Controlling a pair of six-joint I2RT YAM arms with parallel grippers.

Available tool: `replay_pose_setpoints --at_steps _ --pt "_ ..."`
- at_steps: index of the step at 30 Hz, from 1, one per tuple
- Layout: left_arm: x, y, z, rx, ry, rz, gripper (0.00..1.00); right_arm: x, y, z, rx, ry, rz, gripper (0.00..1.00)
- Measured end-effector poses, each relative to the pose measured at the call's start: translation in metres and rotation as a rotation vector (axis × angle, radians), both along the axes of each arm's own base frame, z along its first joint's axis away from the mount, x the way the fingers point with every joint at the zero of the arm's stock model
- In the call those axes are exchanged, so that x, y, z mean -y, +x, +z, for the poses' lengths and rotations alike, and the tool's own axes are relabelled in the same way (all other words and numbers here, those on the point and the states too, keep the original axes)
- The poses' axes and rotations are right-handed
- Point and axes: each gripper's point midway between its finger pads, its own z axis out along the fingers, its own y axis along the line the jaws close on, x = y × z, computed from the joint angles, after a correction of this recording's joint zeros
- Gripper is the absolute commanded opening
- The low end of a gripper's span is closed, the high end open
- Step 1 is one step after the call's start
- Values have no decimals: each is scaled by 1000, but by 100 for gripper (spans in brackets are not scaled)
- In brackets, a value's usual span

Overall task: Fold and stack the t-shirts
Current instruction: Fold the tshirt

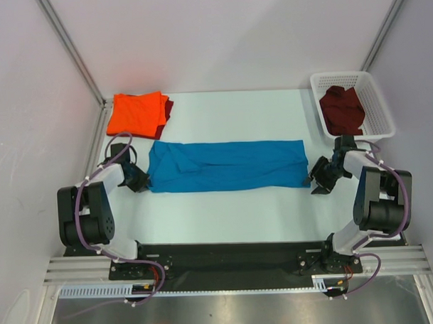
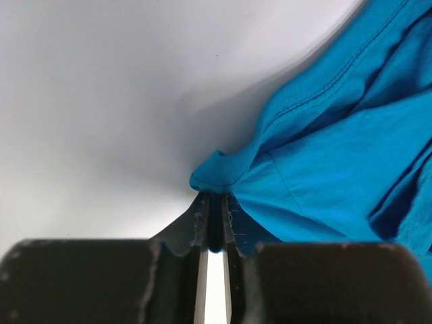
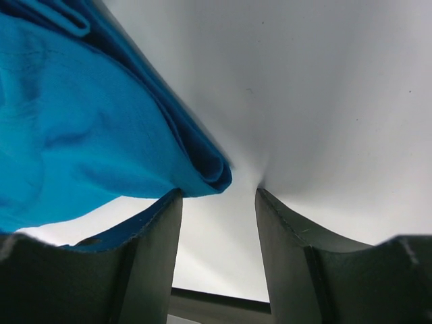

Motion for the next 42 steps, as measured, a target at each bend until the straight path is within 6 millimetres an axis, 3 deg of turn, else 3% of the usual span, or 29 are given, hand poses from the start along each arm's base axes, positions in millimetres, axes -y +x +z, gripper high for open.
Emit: replay_pose_setpoints --at_steps 6,10,13,17,30,31,32,33,36,37,40,42 --pt "0 1 0 0 3 -11 1 0 4 -2 -9 8 0 49" --pt "0 1 0 -7 4 -17 0 1 11 -3 -7 12 6 43" --pt "-1 2 0 -12 5 -22 0 1 13 -4 -6 14 10 31" --pt "-1 3 0 -16 8 -26 0 3 13 -7 -14 5 17 0" --pt "-9 7 3 -18 44 -48 0 12 -9 -8 -72 -52 49 0" --pt "-10 7 4 -17 45 -49 0 11 -11 -8 -77 -51 50 2" --pt "-10 7 3 -18 47 -51 0 11 -12 -8 -78 -51 52 20" --pt "-10 7 3 -19 47 -53 0 11 -12 -8 -79 -51 53 28" --pt "-11 6 3 -22 53 -62 20 12 -16 -7 -94 -58 59 34" --pt "-11 5 3 -24 55 -64 38 14 -18 -5 -103 -71 65 35" --pt "-15 3 3 -31 72 -65 52 19 -16 7 -102 -124 81 38" --pt "-17 2 6 -27 80 -62 54 22 -4 22 -70 -165 92 36"
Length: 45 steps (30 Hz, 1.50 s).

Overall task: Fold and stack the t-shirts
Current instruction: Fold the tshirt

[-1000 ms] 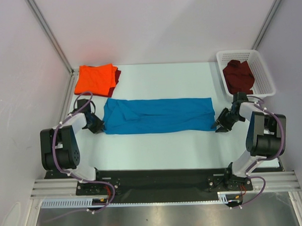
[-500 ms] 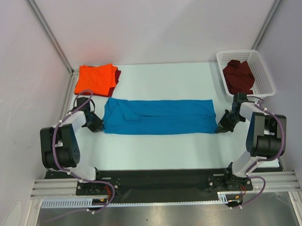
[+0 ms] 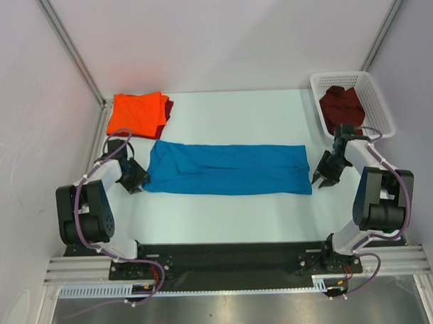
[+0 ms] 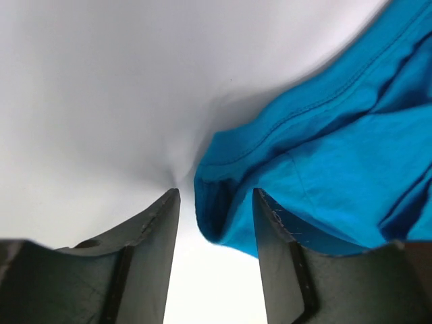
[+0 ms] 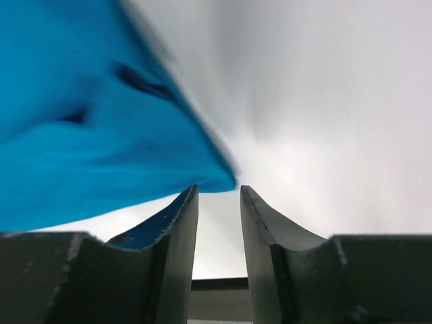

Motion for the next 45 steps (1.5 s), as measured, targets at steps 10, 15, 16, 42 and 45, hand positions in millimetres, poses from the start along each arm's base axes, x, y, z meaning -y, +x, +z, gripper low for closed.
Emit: replay_pose_setpoints --at_steps 10,15,16,42,45 --pt "2 -3 46 115 -2 12 52 -20 94 47 209 -40 91 23" --pt "9 -3 72 196 -28 9 50 -27 99 10 126 -1 74 24" --pt "10 -4 75 202 -37 6 50 -28 97 6 114 2 70 24" --pt "134 38 60 107 -336 -212 54 -61 82 81 303 -118 252 35" --pt "140 50 58 99 -336 -200 53 -61 75 97 332 -115 252 36"
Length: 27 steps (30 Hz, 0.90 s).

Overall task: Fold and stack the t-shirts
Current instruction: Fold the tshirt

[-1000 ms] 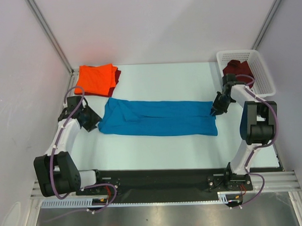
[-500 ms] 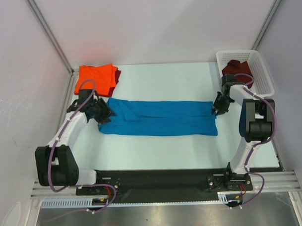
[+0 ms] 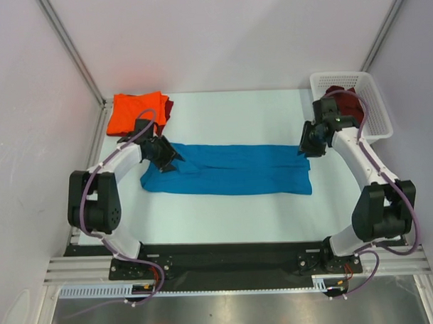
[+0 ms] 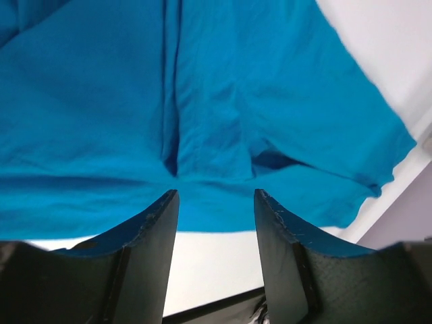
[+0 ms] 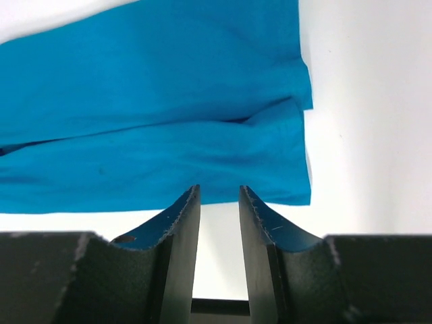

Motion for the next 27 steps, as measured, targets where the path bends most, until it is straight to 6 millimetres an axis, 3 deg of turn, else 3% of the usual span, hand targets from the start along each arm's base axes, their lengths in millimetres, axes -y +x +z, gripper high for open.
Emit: replay_pose_setpoints --at_steps 4,10,17,25,27 --pt "1 7 -6 -21 13 31 49 5 -16 9 20 0 -8 35" --pt "-6 3 -16 -62 61 83 48 20 -37 8 4 1 -47 35" --pt "4 4 -29 -73 65 69 44 29 -45 3 -16 15 -64 35" --pt "5 3 -43 -109 79 72 22 35 -48 13 12 31 -76 35" --pt "6 6 -42 -102 79 73 7 39 -48 15 18 31 -89 35"
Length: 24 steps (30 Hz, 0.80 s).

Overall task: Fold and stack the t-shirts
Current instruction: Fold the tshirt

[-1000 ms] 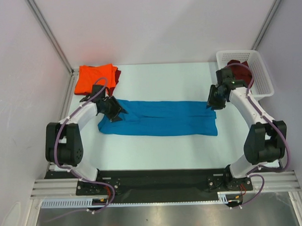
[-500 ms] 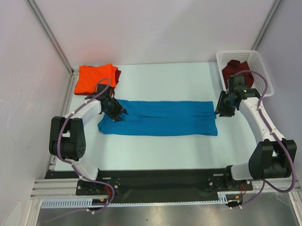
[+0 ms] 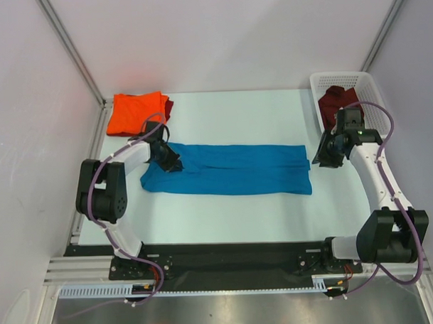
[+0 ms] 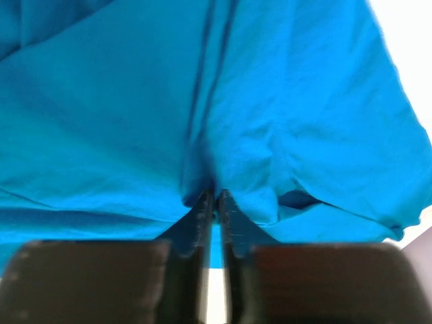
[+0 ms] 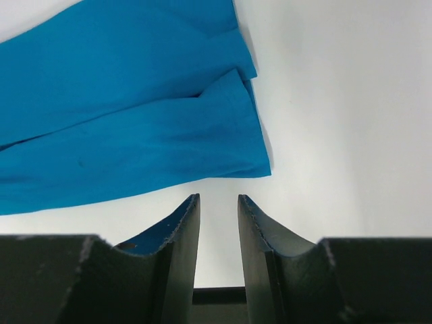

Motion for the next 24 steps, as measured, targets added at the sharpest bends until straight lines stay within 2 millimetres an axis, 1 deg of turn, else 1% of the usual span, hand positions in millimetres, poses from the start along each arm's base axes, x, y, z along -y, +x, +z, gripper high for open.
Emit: replay_pose_setpoints --at_steps 1,2,7,9,12,15,17,21,24 --pt "0 2 2 7 1 -2 1 1 0 1 2 1 -3 34" --pt "0 4 4 14 2 -4 0 1 0 1 2 3 -3 35" --pt "9 23 24 83 22 -41 0 -3 0 1 3 22 8 34" --pt "18 32 34 120 26 -69 0 -4 -1 0 0 25 9 35" --pt "33 41 40 149 25 -103 0 -5 -2 -1 -6 30 11 34" --pt "45 51 37 157 27 -138 0 -6 -3 -1 -6 31 13 35" --pt "51 56 30 155 24 -153 0 -6 -3 -2 -9 32 12 34" --pt "58 60 18 140 27 -168 0 -7 -5 -1 -13 37 15 35" --pt "62 65 15 137 26 -175 1 -8 -7 -1 -15 39 18 35"
